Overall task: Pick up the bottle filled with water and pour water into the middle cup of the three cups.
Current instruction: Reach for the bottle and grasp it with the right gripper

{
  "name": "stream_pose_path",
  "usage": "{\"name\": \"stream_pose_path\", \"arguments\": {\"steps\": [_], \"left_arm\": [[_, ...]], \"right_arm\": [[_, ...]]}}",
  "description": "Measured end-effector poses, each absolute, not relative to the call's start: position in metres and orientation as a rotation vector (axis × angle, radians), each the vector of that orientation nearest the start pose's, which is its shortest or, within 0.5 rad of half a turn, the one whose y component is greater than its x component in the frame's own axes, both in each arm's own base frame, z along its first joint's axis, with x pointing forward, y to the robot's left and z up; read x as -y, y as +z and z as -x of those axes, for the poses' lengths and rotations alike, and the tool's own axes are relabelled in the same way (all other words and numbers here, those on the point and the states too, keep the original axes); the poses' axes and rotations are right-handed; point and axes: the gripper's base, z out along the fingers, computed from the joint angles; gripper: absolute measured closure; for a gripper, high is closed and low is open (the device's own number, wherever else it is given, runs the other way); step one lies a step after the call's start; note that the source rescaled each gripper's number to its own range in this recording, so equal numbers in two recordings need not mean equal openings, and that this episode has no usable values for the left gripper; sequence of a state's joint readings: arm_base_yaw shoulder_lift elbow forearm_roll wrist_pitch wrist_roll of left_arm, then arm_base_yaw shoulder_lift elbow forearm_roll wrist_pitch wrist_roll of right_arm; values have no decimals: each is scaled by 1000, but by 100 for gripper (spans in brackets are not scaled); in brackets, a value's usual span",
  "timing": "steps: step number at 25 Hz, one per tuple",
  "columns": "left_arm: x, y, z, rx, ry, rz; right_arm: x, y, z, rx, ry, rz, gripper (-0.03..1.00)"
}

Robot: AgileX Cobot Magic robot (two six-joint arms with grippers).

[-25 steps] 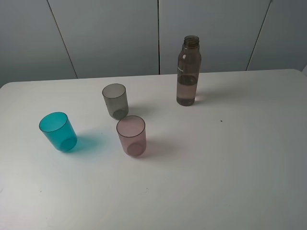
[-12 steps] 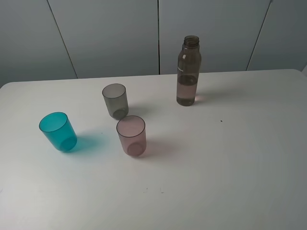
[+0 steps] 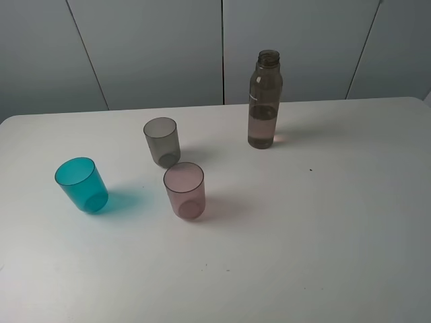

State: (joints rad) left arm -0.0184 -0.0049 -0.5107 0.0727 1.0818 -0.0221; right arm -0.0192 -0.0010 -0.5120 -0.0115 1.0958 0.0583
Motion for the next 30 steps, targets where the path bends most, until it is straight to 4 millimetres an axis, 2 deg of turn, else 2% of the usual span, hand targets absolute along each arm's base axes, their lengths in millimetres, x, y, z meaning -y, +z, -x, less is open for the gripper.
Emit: {"name": "stream_pose_path", "arguments": {"steps": [6, 10, 15, 19, 22, 25, 30], "left_arm": [[-6, 279, 8, -2048, 62, 9], [-6, 279, 8, -2048, 62, 9], [-6, 279, 8, -2048, 62, 9], [-6, 279, 8, -2048, 62, 9], [-6, 279, 8, -2048, 62, 9], [-6, 279, 8, -2048, 62, 9], [-6, 279, 8, -2048, 62, 9]], "right_arm": [[0, 284, 7, -2041, 16, -80, 0], [-1, 315, -4, -1921, 37, -75, 0], [0, 348, -37, -1857, 41, -72, 0], [1, 361, -71, -1852, 25, -51, 0], [0, 361, -102, -1861, 39, -50, 0], [0, 353, -131, -1921, 45, -56, 0], [-4, 326, -172, -2093, 81, -44, 0]]}}
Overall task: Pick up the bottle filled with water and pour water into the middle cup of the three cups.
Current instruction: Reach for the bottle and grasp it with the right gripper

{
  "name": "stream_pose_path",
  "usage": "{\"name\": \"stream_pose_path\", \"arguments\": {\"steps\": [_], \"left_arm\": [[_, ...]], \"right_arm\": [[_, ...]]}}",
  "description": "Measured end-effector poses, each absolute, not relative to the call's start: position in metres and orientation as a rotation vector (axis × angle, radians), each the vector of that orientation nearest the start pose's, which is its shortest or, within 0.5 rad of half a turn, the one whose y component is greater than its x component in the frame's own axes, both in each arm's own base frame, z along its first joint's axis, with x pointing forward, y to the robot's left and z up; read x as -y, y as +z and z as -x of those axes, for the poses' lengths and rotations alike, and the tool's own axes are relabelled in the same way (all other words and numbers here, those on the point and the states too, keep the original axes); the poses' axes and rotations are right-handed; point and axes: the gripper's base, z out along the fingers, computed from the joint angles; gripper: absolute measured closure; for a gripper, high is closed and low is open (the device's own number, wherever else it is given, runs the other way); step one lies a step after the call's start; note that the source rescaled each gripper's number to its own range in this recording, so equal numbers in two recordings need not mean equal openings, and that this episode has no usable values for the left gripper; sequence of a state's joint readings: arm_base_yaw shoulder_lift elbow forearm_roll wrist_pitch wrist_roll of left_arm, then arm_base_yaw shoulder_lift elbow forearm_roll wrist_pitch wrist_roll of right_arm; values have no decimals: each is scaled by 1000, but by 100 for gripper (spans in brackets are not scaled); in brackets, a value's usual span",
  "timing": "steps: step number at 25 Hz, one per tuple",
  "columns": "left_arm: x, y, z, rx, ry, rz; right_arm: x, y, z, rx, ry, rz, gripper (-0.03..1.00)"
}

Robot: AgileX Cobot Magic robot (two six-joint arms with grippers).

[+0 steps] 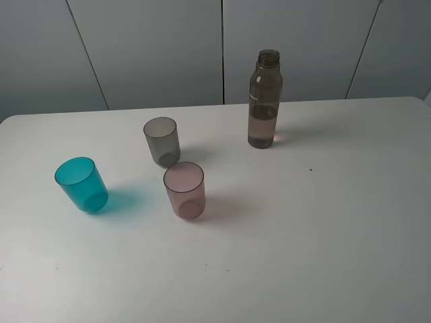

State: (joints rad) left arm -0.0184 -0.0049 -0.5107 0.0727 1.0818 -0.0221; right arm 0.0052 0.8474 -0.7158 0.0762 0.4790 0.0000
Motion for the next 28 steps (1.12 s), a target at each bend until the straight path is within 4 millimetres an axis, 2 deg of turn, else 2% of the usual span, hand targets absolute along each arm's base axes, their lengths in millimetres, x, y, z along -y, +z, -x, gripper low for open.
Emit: {"name": "stream_pose_path", "arguments": {"steps": [6, 9, 15, 20, 28], "left_arm": [[-6, 279, 8, -2048, 62, 9], [-6, 279, 8, -2048, 62, 9], [-6, 279, 8, -2048, 62, 9], [-6, 279, 8, -2048, 62, 9], [-6, 279, 8, -2048, 62, 9]], "right_arm": [[-41, 293, -207, -2230, 155, 186, 0], [-54, 274, -226, -2259, 170, 235, 0], [-62, 222, -258, -2370, 150, 247, 1], [-66, 186, -280, -2388, 115, 273, 3], [-79, 136, -296, -2335, 105, 408, 3]]}}
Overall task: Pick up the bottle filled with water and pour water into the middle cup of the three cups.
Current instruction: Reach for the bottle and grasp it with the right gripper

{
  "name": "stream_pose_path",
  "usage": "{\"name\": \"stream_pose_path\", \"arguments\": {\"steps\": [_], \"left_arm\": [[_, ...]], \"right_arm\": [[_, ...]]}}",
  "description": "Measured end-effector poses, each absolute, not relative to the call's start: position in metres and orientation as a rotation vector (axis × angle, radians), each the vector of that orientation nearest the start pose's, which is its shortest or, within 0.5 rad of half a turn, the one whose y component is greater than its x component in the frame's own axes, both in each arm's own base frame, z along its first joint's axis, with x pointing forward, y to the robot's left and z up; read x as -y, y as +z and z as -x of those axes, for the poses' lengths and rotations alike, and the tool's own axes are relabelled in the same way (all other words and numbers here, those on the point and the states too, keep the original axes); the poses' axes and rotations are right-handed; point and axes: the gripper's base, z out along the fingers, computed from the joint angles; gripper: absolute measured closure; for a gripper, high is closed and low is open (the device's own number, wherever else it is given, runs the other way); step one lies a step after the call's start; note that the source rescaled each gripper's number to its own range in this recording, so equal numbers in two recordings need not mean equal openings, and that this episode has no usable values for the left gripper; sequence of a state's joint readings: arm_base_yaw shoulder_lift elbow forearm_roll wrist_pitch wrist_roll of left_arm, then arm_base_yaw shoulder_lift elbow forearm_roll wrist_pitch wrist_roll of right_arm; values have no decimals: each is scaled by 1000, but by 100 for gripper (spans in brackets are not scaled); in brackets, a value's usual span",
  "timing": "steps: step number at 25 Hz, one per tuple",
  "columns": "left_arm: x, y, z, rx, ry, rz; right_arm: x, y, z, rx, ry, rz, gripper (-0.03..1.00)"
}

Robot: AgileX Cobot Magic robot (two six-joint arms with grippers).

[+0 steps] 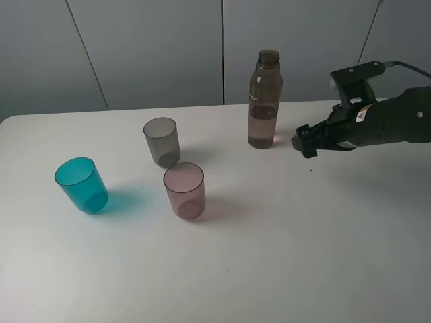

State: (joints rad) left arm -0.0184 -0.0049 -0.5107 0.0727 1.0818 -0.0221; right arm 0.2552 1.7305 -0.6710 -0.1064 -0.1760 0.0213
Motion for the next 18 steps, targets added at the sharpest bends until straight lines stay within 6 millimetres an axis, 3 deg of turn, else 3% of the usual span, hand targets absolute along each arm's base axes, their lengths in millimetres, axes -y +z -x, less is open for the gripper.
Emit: {"name": "stream_pose_path", "arguments": {"steps": [10, 18], "left_arm": [[-6, 279, 8, -2048, 62, 9], [-6, 279, 8, -2048, 62, 9]], "right_arm": [[-103, 116, -313, -2028, 319, 465, 4], [-108, 85, -313, -2032, 375, 502, 4]]}}
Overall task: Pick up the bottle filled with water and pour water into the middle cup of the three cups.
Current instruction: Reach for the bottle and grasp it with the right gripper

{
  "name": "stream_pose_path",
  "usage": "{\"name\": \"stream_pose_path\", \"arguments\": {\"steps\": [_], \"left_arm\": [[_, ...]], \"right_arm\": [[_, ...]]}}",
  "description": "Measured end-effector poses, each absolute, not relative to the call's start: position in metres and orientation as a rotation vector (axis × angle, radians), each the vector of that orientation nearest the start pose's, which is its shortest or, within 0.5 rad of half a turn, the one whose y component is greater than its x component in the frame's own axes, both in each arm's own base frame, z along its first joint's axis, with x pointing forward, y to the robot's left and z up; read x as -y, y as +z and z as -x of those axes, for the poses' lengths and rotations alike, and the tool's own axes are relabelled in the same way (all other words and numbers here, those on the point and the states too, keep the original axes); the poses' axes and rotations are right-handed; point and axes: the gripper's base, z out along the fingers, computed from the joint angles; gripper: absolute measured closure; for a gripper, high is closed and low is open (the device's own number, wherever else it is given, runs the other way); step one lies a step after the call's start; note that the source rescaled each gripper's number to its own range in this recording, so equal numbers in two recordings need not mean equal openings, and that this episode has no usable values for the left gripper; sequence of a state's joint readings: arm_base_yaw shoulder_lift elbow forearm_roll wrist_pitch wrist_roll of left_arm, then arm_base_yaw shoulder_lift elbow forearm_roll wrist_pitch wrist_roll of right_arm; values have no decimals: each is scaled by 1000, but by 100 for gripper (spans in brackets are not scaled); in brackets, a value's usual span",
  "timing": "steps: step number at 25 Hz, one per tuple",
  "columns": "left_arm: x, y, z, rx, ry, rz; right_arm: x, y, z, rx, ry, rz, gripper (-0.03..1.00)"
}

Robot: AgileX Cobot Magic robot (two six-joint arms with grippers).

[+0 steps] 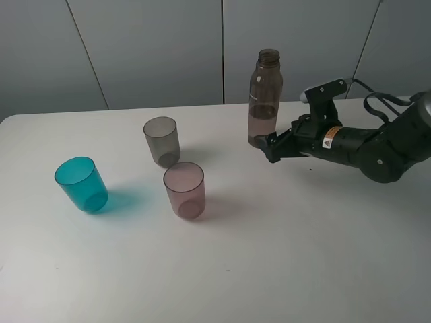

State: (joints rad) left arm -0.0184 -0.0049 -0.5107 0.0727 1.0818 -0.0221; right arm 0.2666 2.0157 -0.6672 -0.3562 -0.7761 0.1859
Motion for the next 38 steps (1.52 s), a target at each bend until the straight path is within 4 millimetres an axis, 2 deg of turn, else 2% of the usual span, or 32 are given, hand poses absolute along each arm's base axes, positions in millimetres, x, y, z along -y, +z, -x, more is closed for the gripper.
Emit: {"name": "stream_pose_path", "arguments": {"steps": [20, 29, 38], "left_arm": [[-6, 279, 8, -2048, 63, 7], [-6, 279, 8, -2048, 65, 4], [-6, 279, 8, -2048, 63, 6]], "right_arm": [[-125, 81, -369, -1929, 423, 433, 4], [-129, 74, -382, -1879, 442, 417, 4], [-132, 64, -385, -1814, 487, 399, 4]]}}
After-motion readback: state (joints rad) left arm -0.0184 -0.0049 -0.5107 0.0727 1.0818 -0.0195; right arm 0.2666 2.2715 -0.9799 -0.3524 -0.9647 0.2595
